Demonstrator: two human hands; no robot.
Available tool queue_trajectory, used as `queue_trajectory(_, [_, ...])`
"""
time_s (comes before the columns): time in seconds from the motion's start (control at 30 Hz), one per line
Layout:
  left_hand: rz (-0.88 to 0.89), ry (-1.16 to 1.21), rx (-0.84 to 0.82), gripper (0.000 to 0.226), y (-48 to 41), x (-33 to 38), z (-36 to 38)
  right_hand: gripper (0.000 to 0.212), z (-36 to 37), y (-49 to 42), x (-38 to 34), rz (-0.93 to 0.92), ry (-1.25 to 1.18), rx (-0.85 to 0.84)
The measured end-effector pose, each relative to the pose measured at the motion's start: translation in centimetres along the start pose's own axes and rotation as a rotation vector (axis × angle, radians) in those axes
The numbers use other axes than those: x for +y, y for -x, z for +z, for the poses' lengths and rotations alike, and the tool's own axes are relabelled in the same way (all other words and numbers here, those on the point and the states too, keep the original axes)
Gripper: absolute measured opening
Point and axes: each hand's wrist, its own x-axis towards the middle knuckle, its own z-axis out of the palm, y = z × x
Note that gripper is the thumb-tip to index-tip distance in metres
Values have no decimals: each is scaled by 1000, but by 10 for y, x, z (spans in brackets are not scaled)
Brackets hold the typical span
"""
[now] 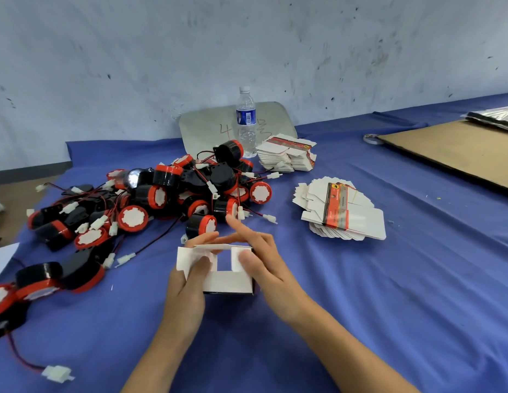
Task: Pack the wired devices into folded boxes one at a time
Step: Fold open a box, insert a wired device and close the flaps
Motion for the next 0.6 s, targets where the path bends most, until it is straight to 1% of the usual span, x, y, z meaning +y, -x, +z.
queue_trajectory(0.13, [39, -54, -36, 34, -1, -5, 0, 44, -2, 4, -1, -32, 26, 18])
queue_trajectory(0.2, [103, -85, -48, 37, -1, -6, -1, 44, 0, 4, -3, -38, 19, 48])
queue_trajectory(0.3, [253, -214, -39, 54, 1, -7, -1, 38, 1, 2, -3, -15, -134, 150])
queue_trajectory(0.37, [345, -329, -45, 59, 1, -7, 1, 33, 0, 1, -3, 31, -266, 203])
queue_trajectory(0.43, [427, -380, -63, 56, 0, -8, 1, 32, -1, 0, -3, 53, -289, 232])
queue_trajectory(0.5, [465, -384, -59, 51, -1, -9, 0, 31, -1, 0, -3, 47, -301, 252])
queue_trajectory(0.6, [490, -406, -45, 38, -1, -7, 0, 41, -2, 2, -5, 44, -325, 228])
